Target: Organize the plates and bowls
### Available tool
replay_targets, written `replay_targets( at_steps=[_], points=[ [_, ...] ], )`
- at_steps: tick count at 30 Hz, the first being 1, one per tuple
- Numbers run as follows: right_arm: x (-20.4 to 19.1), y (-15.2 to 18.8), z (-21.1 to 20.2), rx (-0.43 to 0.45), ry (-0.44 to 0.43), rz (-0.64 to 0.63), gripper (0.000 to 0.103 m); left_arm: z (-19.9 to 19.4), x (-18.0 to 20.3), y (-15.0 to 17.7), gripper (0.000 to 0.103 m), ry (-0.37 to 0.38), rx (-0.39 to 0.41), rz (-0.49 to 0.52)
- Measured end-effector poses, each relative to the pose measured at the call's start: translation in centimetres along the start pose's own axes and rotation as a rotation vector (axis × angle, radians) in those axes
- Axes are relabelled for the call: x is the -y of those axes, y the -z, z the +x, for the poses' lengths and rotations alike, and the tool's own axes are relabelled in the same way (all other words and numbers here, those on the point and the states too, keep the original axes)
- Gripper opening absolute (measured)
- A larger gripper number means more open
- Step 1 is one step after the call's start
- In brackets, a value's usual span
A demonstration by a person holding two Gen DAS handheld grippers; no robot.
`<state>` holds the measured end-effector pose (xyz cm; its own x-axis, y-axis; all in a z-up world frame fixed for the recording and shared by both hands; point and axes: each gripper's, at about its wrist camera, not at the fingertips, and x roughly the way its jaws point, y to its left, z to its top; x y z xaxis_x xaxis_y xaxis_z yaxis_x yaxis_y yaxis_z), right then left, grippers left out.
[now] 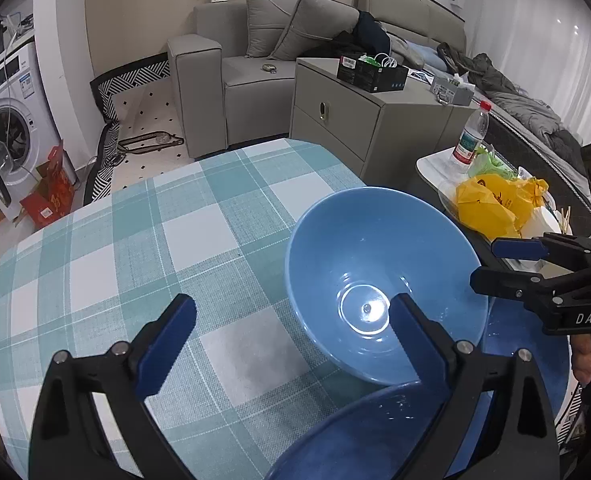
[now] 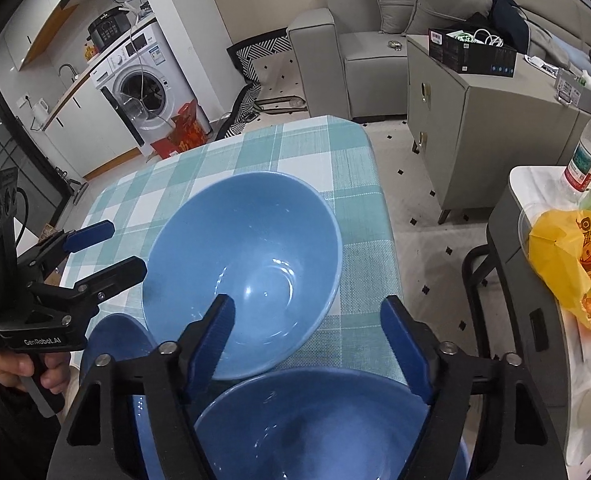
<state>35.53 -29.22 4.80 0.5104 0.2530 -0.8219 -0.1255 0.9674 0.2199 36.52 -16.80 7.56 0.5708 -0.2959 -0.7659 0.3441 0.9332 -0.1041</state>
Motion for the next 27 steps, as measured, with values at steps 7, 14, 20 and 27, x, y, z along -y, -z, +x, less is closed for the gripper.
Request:
replay_targets(
  at_steps=[7, 14, 20, 27],
  points=[
    [0.1, -0.2, 1.0, -0.019, -0.020, 0.001, 0.059, 1.5, 0.0, 0.1, 0.058, 0.009, -0.044, -0.020],
    [0.6, 0.0, 1.4, -0.027, -0.025, 0.013, 0.040, 2.1, 0.2, 0.4, 0.041, 0.019, -0.067, -0.015],
    [0.4, 0.4, 1.9, -0.048, -0.001, -0.005, 0.028, 2.6, 0.4, 0.6, 0.031, 0.019, -0.084, -0.006],
    [0.4, 0.4, 2.1, -0.050, -0.007, -0.004, 0.021, 2.8, 0.7, 0.7, 0.022, 0.028, -0.089, 0.000]
  ],
)
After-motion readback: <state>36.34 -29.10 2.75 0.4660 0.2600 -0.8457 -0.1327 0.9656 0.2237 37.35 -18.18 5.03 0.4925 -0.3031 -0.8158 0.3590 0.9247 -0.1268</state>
